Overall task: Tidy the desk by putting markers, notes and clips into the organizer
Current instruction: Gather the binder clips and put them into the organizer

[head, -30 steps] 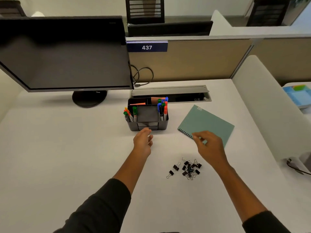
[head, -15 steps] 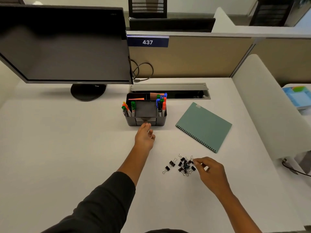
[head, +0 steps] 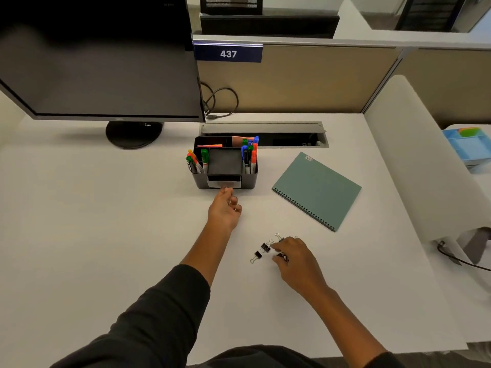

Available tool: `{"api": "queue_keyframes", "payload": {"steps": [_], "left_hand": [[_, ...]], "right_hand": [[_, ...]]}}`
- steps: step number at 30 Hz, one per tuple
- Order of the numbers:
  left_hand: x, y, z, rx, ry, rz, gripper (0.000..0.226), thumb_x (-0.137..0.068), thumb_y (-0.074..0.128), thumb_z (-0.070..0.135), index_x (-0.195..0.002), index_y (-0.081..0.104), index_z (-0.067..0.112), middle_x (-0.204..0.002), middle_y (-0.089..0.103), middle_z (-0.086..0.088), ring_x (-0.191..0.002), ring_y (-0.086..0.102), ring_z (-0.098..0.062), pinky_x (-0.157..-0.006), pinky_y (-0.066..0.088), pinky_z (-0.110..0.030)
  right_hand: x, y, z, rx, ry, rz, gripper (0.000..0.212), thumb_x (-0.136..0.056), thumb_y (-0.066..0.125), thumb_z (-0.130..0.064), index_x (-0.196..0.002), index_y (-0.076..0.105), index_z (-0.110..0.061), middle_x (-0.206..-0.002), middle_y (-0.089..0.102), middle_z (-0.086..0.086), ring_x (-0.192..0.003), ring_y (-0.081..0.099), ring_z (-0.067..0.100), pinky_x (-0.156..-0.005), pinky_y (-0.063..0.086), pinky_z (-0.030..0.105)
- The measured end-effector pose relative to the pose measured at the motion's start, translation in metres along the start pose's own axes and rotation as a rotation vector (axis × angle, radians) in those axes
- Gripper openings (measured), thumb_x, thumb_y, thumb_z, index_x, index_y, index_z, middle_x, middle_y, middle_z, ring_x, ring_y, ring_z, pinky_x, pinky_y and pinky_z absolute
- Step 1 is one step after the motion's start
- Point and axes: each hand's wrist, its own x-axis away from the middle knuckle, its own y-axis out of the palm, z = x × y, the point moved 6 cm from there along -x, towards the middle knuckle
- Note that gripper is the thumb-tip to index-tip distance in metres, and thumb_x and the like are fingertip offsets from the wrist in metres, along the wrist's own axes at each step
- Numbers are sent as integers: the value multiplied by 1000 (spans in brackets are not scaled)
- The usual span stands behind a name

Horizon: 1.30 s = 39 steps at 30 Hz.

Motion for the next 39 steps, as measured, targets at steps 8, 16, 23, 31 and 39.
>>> {"api": "queue_keyframes", "payload": {"steps": [8,16,23,31,39], "left_hand": [[10,-16,-5,-65,-6,36,12,-104,60,23,-110,68,18,-93,65,2,-64,51,-8,-55,36,-25],[17,-20,-6,-78,-30,39,12,-103,62,25,-101,71,17,-103,66,0,-69,53,-10,-57,38,-26],[18,-26,-7,-92,-38,54,20,-101,64,27,-112,72,12,-103,66,-1,-71,55,-10,-61,41,-27],[24,-30,-3,-104,-56,62,22,-101,65,28,-113,73,12,-99,68,-1,-72,55,-10,-63,41,-27],[31,-47,-3,-145,-105,72,18,-97,71,29,-103,72,12,-82,65,3,-66,53,-11,-58,36,-27]], "right_hand": [[-18,18,-15,266,-115,55,43,-83,80,-9,-123,73,-22,-125,65,0,-114,57,26,-85,47,41],[-20,28,-12,393,-138,59,36,-82,78,-6,-111,75,-26,-102,67,-5,-94,58,21,-75,40,36],[-19,30,-15,396,-182,95,34,-77,75,-2,-105,75,-23,-93,66,-7,-85,55,20,-72,35,35],[-46,6,-39,110,-93,186,29,-82,81,-11,-111,77,-12,-96,72,4,-91,66,27,-78,53,45],[-123,-21,-103,-221,-75,257,26,-88,78,-21,-112,75,-9,-98,72,3,-84,64,15,-76,57,28]]}}
